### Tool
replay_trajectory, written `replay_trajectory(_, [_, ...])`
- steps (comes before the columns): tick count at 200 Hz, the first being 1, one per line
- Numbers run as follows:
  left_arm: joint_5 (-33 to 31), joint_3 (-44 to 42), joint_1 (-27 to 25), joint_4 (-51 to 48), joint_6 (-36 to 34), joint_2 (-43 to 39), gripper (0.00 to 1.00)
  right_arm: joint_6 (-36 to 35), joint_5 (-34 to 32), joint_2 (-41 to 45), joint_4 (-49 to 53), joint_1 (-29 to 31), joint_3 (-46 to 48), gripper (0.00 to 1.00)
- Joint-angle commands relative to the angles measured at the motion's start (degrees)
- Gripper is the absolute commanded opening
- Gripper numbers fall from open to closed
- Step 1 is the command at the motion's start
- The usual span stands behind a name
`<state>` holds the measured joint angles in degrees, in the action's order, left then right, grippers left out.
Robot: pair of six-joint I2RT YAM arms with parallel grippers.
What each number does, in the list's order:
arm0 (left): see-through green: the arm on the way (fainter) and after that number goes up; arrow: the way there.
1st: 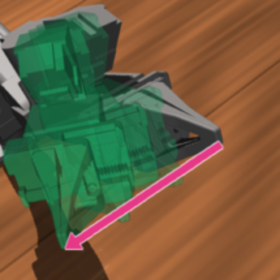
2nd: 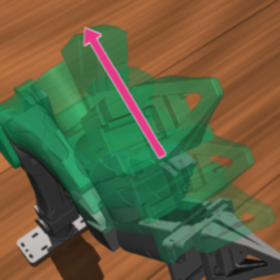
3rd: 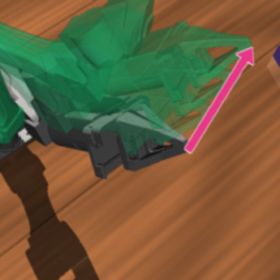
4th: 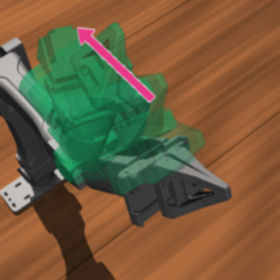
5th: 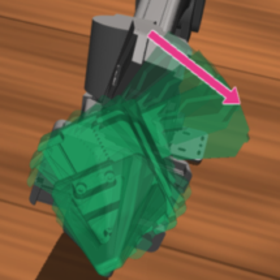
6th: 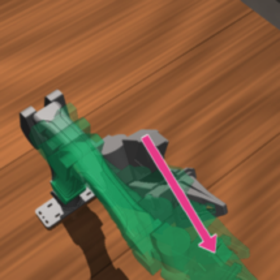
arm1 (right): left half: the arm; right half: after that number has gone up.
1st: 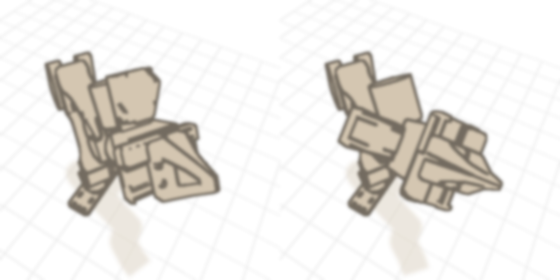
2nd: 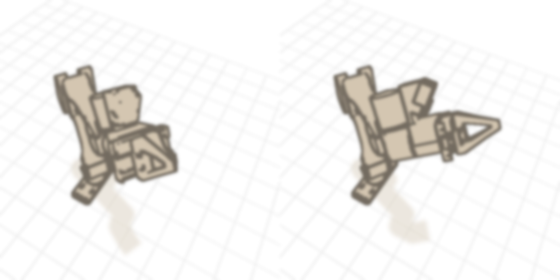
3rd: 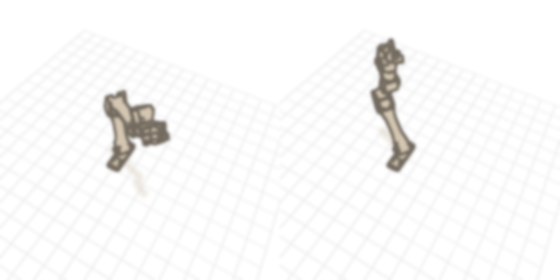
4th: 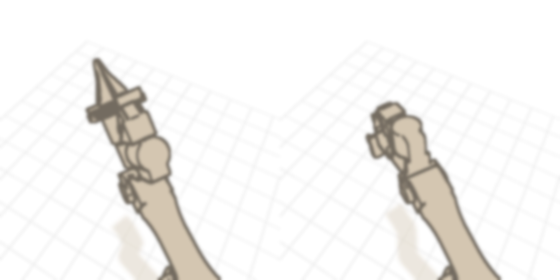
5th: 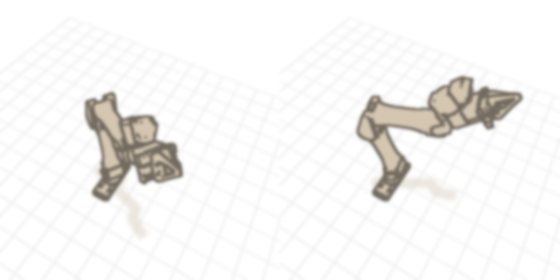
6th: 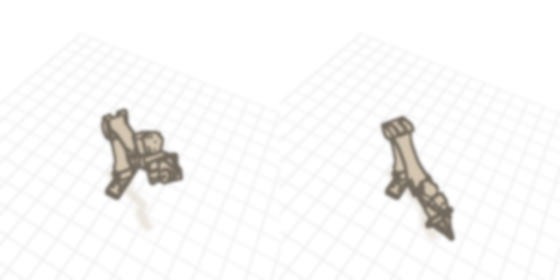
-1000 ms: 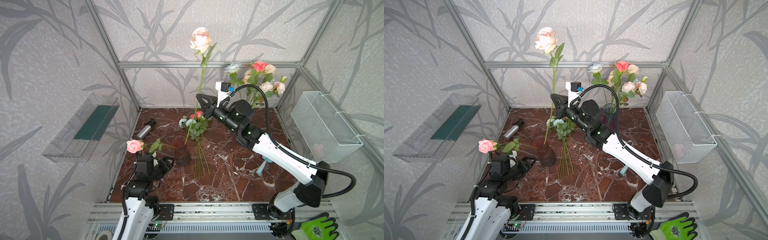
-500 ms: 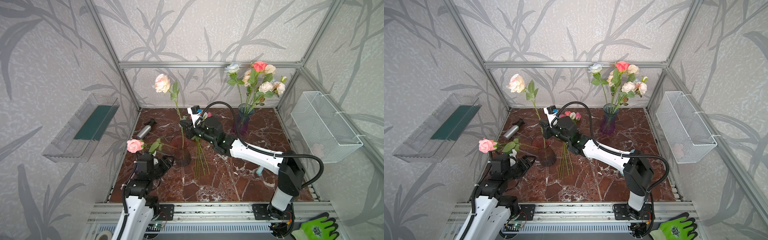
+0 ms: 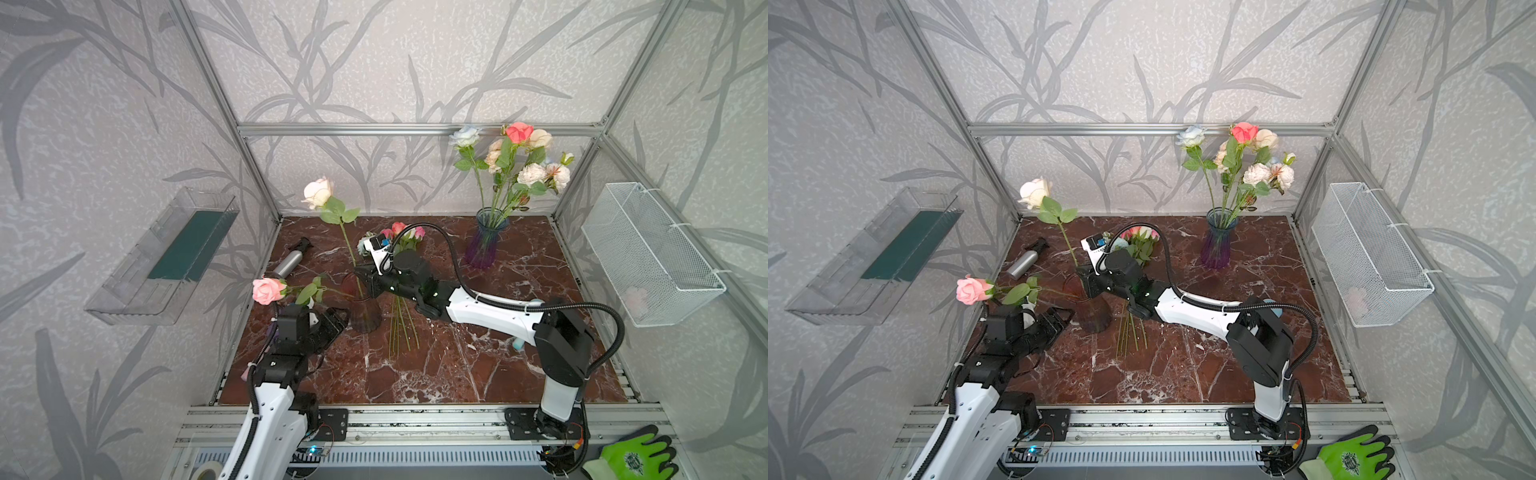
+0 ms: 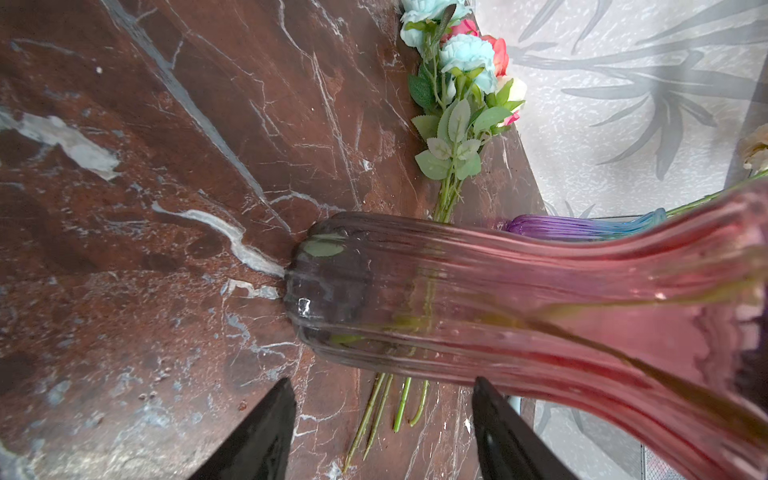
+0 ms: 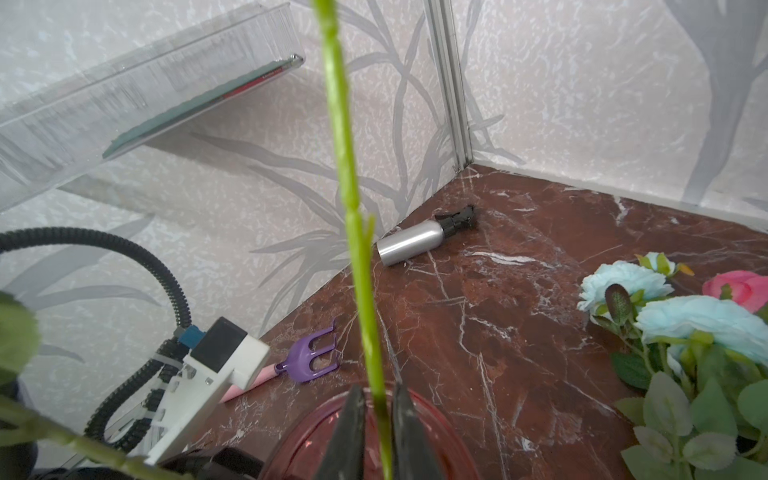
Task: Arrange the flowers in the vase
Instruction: 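Carry the cream rose over the red vase and lower its stem in, then open the right gripper and return it to the bunch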
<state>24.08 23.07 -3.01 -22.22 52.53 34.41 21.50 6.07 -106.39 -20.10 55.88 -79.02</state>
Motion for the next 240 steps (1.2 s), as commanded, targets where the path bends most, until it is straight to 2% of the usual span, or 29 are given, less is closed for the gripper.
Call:
replay_trajectory(1, [0.0,-0.1,-0.3,1.7,0.7,0.5,0.69,1.6,2.0,-0.2,1.4,0.8,-2.2,0.21])
replay_trajectory(42, [0.3,-0.6,-0.3,2.6,0.7,1.8,0.69,1.3,1.2,3.4,2.2,1.1,0.2,0.28])
replay_trajectory(113, [1.1,-2.0,-0.5,4.4,0.6,2.7,0.69,-1.4,-2.8,13.6,3.7,1.0,5.7,0.32])
replay_trajectory(136, [0.8,-2.9,-0.9,4.3,0.7,3.2,0.68,-1.1,-4.6,16.3,5.2,-1.3,8.2,0.33])
replay_trajectory(150, [0.8,-3.6,-1.2,4.3,0.4,3.3,0.68,2.7,-4.0,16.9,5.6,-5.1,10.7,0.33])
replay_trajectory(174, [0.3,-4.4,-2.3,4.9,0.3,3.6,0.68,11.8,1.4,13.6,8.2,-13.7,12.7,0.31])
replay_trajectory(195, [-0.3,-4.3,-3.2,5.9,-0.1,5.0,0.70,15.9,7.3,7.2,8.8,-18.9,12.1,0.29])
replay_trajectory(215, [-0.9,-4.2,-4.2,7.7,0.0,7.0,0.71,17.7,10.9,0.3,10.5,-20.5,9.2,0.29])
replay_trajectory(240, [-2.1,-3.9,-4.9,10.2,-0.2,9.6,0.72,18.5,12.3,-6.4,12.6,-20.6,5.1,0.29])
